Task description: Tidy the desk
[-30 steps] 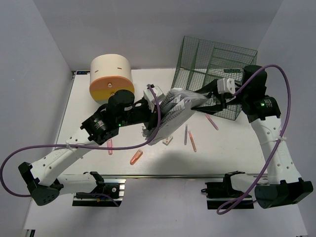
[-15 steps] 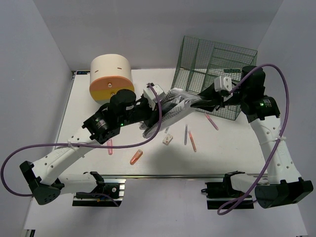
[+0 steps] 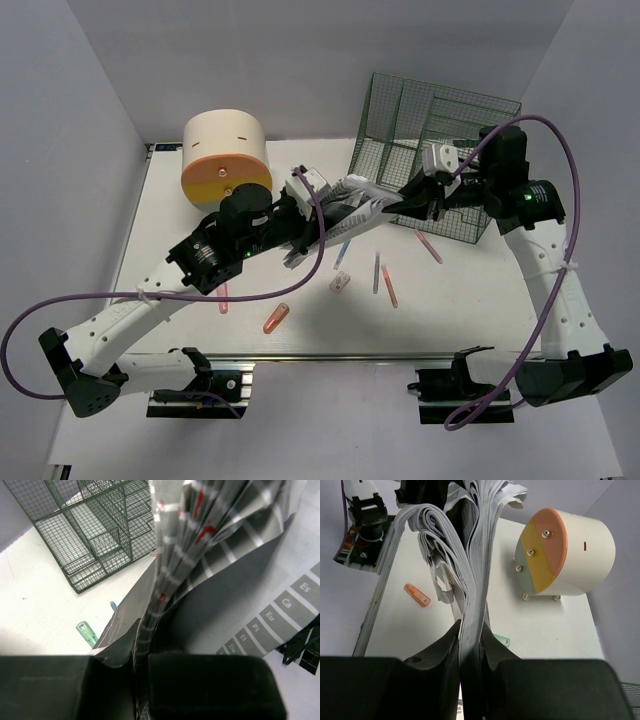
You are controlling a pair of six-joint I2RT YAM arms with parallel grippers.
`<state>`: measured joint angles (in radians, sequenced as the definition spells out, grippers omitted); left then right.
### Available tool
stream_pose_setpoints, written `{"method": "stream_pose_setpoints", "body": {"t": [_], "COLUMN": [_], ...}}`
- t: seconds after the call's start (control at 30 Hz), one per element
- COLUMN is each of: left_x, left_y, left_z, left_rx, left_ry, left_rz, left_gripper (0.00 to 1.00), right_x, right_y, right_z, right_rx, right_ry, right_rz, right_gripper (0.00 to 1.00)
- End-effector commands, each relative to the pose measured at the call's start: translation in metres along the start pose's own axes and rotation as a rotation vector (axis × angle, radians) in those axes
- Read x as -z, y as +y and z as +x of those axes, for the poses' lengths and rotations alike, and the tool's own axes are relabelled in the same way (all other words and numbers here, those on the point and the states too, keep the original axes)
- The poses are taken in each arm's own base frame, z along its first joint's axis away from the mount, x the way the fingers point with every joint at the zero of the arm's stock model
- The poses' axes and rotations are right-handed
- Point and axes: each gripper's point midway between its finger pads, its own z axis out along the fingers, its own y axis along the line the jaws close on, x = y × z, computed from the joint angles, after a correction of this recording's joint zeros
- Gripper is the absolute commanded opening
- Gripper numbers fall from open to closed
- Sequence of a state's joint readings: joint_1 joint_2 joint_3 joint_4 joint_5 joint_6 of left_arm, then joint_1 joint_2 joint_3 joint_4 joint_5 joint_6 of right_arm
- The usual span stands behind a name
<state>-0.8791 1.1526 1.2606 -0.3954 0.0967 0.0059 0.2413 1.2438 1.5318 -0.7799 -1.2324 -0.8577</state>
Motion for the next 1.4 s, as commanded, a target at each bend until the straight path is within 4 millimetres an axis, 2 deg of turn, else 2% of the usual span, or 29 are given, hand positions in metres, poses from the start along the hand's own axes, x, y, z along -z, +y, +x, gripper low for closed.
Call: {"method": "stream_pose_setpoints", "body": {"t": [0.0,0.13,0.23,0.4,0.47,0.5,0.53,0.7,0.73,0.8,0.87,0.9,0.97,1.03,1.1,1.2,1.3,1.37], "left_x": [0.011,0.014,0.012,0.008,0.007,0.007,0.007,0.01,0.01,0.015,0.019,0.024,0.029,0.037,0.044,0.055,0.062,0.061], "left_y": [-0.021,-0.022,-0.024,-0.026,-0.026,-0.026,-0.025,-0.018,-0.014,-0.011,-0.006,-0.003,0.003,0.004,0.015,0.018,0.01,0.001], "left_z": [-0.058,-0.065,-0.061,-0.053,-0.05,-0.05,-0.051,-0.05,-0.05,-0.05,-0.05,-0.053,-0.049,-0.048,-0.047,-0.048,-0.042,-0.027], "left_rx": [-0.019,-0.022,-0.019,-0.018,-0.018,-0.018,-0.018,-0.013,-0.012,-0.01,-0.006,-0.004,0.002,0.003,0.006,0.004,-0.002,-0.055], "left_ry": [-0.187,-0.194,-0.169,-0.146,-0.146,-0.148,-0.151,-0.148,-0.145,-0.15,-0.155,-0.17,-0.169,-0.175,-0.18,-0.191,-0.189,-0.168], "left_rz": [0.091,0.096,0.108,0.126,0.123,0.122,0.119,0.076,0.055,0.033,0.001,-0.014,-0.055,-0.064,-0.126,-0.147,-0.107,-0.048], "left_gripper": [0.0,0.0,0.0,0.0,0.0,0.0,0.0,0.01,0.05,0.22,0.34,0.46,0.56,0.64,0.7,0.72,0.77,0.8], "right_x": [-0.004,-0.007,-0.011,-0.016,-0.018,-0.018,-0.018,-0.017,-0.016,-0.013,-0.013,-0.012,-0.011,-0.011,-0.009,-0.009,-0.01,-0.01], "right_y": [-0.001,0.0,0.002,0.001,0.001,-0.001,0.0,-0.003,-0.005,-0.008,-0.012,-0.014,-0.019,-0.023,-0.027,-0.03,-0.031,-0.029], "right_z": [-0.003,0.008,0.018,0.025,0.027,0.028,0.03,0.026,0.025,0.023,0.02,0.02,0.015,0.015,0.014,0.016,0.016,0.014], "right_rx": [0.133,0.165,0.187,0.214,0.227,0.234,0.229,0.235,0.239,0.235,0.242,0.228,0.229,0.217,0.215,0.199,0.177,0.16], "right_ry": [0.056,0.109,0.149,0.198,0.219,0.234,0.245,0.269,0.273,0.282,0.284,0.291,0.286,0.295,0.304,0.314,0.311,0.308], "right_rz": [-0.005,-0.006,-0.015,-0.02,-0.021,-0.016,-0.022,-0.007,0.001,0.021,0.041,0.057,0.074,0.085,0.102,0.11,0.109,0.103], "right_gripper": [0.2,0.31,0.38,0.39,0.31,0.22,0.0,0.0,0.0,0.0,0.0,0.0,0.0,0.0,0.0,0.0,0.0,0.0]}}
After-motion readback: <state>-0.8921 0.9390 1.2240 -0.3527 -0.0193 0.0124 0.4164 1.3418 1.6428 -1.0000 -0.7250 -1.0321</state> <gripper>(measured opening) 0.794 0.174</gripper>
